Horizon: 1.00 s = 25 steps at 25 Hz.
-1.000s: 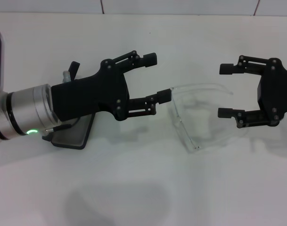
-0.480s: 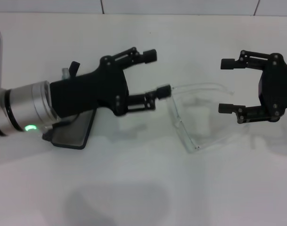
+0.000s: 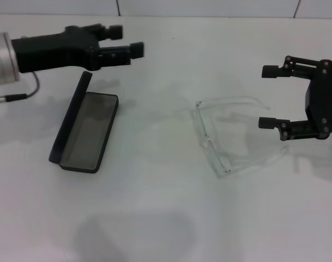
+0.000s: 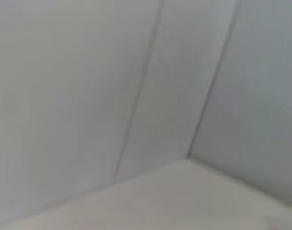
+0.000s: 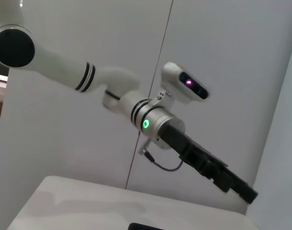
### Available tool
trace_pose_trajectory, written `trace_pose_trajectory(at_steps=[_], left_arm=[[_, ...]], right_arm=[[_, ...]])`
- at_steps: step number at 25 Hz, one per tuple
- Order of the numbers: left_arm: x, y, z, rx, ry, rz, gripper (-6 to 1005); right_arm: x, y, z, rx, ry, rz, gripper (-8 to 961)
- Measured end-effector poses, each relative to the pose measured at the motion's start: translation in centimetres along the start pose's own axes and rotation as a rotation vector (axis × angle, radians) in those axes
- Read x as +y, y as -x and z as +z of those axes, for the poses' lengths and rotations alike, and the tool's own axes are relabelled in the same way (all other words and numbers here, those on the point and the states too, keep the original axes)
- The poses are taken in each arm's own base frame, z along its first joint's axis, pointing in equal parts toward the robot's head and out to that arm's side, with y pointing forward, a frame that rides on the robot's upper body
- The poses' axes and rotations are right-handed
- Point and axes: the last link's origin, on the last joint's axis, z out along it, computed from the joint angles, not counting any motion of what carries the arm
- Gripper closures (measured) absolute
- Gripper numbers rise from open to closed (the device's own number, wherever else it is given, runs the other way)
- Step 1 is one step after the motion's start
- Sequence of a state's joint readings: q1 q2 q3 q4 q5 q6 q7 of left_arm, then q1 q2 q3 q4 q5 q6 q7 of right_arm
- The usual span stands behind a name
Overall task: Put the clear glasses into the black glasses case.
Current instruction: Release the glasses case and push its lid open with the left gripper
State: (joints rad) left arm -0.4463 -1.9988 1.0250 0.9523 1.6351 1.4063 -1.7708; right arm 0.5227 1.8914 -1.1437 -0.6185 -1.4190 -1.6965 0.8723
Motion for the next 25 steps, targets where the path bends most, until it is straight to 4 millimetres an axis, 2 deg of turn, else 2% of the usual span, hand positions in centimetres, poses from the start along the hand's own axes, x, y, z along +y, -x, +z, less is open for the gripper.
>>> trace_pose_trajectory(at_steps=[4,8,9,14,25], left_arm=[[-0.6,-1.0,-1.4,-0.156,-0.131,-0.047,152],[-0.8,-0.9,-2.3,-0.255,-0.247,-0.092,151],[-0.8,-0.2,-2.6,-0.321,-0.322,-0.116,151],[-0.8,1.6,-2.7,-0.407,-0.379,-0.137,168],[-1.6,3.5,-3.2,-0.477,-0.442,-0.191,205]], right_arm=[[0.0,0.0,-0.2,0.003,-0.002,0.0,142],[0.0,0.0,-0.2,0.004,-0.002,-0.001,142],[0.0,0.0,-0.2,0.004,-0.001,-0.001,143],[-0.2,0.1,-0.1,0.004,0.002,-0.006,142],[0.1,-0.2,0.5,0.016,0.018,-0.023,143]])
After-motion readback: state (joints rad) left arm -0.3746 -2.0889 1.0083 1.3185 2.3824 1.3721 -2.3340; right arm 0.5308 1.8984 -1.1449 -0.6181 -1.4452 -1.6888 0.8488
